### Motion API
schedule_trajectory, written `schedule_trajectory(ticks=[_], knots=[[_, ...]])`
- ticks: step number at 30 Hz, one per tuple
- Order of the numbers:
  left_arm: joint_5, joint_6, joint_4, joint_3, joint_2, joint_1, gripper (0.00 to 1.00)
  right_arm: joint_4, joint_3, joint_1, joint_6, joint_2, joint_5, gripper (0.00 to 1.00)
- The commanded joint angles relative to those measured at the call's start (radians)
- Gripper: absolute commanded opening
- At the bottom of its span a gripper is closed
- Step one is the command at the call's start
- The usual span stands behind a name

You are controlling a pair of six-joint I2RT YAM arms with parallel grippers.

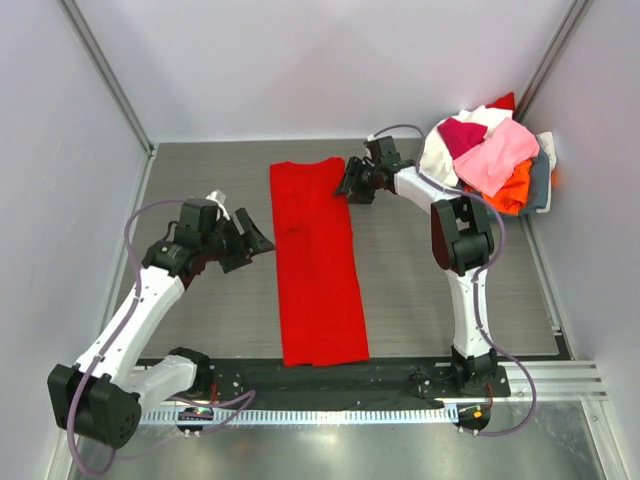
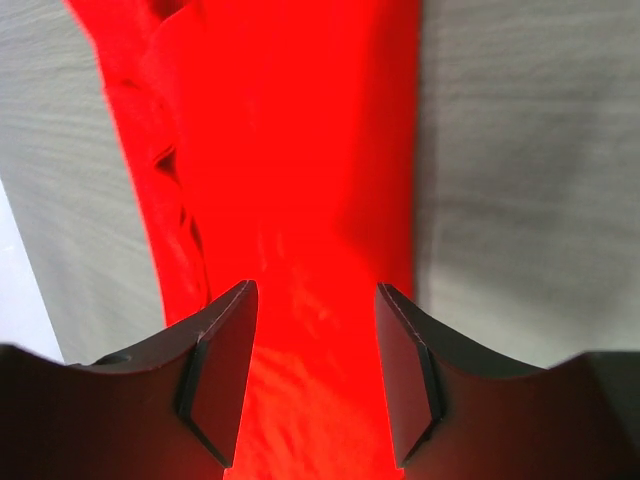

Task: Fold and stack the t-shirts
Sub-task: Fold the tshirt

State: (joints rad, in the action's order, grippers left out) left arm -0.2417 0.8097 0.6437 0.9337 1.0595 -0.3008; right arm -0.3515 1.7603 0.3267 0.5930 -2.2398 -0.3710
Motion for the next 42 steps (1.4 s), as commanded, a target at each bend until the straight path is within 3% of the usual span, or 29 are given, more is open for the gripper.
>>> schedule_trajectory(ticks=[1, 12, 17, 19, 22, 25, 27, 29, 31, 35, 42], knots=[[-0.011, -0.012, -0.012, -0.061, -0.016, 0.000, 0.73, 0.013, 0.114, -0.023, 0.011, -0.052, -0.045, 0.56], [-0.001, -0.007, -0.006, -0.251, -0.142, 0.000, 0.72, 0.017, 0.317, -0.043, 0.013, -0.279, -0.106, 0.56], [-0.019, 0.014, -0.013, -0.308, -0.182, 0.000, 0.71, 0.028, 0.369, -0.061, 0.028, -0.327, -0.060, 0.37], [-0.033, 0.031, -0.027, -0.329, -0.184, 0.000, 0.70, 0.052, 0.341, -0.080, 0.022, -0.311, 0.015, 0.23], [-0.045, 0.036, -0.047, -0.351, -0.187, 0.000, 0.70, 0.111, 0.344, -0.107, 0.054, -0.331, -0.014, 0.08], [-0.033, 0.037, -0.061, -0.354, -0.184, 0.000, 0.70, 0.132, 0.370, -0.146, 0.091, -0.360, -0.038, 0.04], [-0.044, 0.043, -0.093, -0.365, -0.168, 0.000, 0.70, 0.155, 0.380, -0.166, 0.106, -0.371, -0.054, 0.06], [-0.054, 0.046, -0.124, -0.378, -0.148, 0.000, 0.70, 0.173, 0.402, -0.172, 0.107, -0.389, -0.114, 0.43], [-0.057, 0.049, -0.154, -0.388, -0.122, -0.003, 0.70, 0.174, 0.409, -0.172, 0.105, -0.377, -0.141, 0.60], [-0.056, 0.078, -0.206, -0.411, -0.104, -0.030, 0.70, 0.175, 0.267, -0.169, 0.061, -0.243, -0.135, 0.61], [-0.002, 0.141, -0.236, -0.430, -0.089, -0.158, 0.68, 0.226, -0.355, -0.163, 0.001, 0.188, -0.042, 0.59]])
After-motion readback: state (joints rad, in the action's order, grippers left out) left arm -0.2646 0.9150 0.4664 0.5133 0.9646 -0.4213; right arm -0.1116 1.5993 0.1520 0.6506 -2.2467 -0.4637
